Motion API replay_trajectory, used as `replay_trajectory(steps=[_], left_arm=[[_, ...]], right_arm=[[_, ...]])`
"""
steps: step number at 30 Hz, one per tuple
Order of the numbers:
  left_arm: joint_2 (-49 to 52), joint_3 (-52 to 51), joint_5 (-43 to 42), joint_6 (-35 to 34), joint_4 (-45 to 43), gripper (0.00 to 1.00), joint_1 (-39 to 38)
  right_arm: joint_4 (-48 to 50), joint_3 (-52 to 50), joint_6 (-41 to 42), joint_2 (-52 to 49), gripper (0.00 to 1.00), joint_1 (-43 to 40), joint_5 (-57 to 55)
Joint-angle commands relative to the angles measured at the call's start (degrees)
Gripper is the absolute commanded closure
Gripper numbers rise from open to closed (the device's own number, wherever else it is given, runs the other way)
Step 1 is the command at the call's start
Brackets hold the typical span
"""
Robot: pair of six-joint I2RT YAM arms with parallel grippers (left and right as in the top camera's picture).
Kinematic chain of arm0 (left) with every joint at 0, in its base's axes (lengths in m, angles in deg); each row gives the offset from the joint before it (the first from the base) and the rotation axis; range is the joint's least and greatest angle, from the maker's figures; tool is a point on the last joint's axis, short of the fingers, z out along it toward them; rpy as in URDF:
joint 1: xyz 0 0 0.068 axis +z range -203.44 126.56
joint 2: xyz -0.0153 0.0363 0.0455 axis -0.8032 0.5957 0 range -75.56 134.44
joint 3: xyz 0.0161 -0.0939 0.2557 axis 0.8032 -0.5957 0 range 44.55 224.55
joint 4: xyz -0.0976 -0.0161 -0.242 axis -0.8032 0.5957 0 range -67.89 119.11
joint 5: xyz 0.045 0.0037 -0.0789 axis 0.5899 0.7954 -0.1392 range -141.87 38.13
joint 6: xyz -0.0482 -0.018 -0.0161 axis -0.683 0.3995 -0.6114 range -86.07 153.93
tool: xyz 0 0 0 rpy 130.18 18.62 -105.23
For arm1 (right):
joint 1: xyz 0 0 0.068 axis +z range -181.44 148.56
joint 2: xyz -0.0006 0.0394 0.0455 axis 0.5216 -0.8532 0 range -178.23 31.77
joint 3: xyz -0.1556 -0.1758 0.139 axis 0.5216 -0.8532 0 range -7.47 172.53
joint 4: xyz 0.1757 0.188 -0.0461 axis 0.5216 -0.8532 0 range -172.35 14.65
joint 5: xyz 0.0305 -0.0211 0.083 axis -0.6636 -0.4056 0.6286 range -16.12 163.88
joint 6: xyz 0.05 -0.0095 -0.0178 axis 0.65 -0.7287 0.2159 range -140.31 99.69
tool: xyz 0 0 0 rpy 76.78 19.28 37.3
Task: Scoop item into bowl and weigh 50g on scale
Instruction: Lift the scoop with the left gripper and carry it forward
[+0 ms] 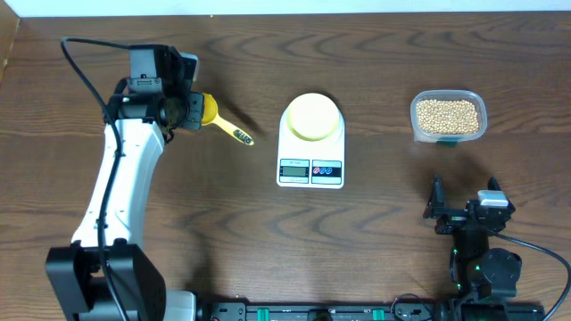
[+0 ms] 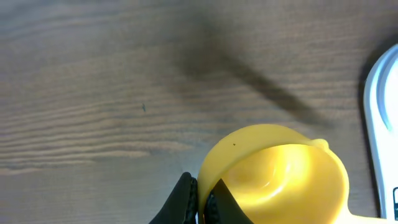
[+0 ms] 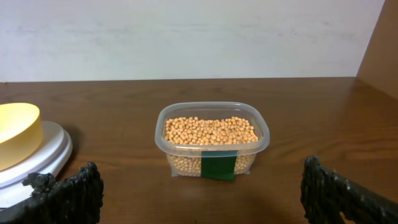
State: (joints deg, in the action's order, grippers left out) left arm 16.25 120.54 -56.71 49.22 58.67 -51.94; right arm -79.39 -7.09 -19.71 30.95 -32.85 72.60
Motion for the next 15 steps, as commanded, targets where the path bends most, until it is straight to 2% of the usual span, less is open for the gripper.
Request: replay_trajectory(steps=[1, 6, 15], left_arm=[[-0.9, -0.1, -0.5, 0.5, -1.1, 0.92, 0.1], [-0.9, -0.1, -1.5, -0.3, -3.5, 0.92, 0.1], [-0.9, -0.1, -13.4, -1.9, -8.7, 0.92, 0.0]], right_arm=[[-0.2, -0.1, -0.5, 0.5, 0.01, 0.5, -0.1], [-0.2, -0.1, -0.5, 0.5, 0.01, 0.5, -0.1], [-0.2, -0.1, -0.5, 0.5, 0.01, 0.5, -0.1]])
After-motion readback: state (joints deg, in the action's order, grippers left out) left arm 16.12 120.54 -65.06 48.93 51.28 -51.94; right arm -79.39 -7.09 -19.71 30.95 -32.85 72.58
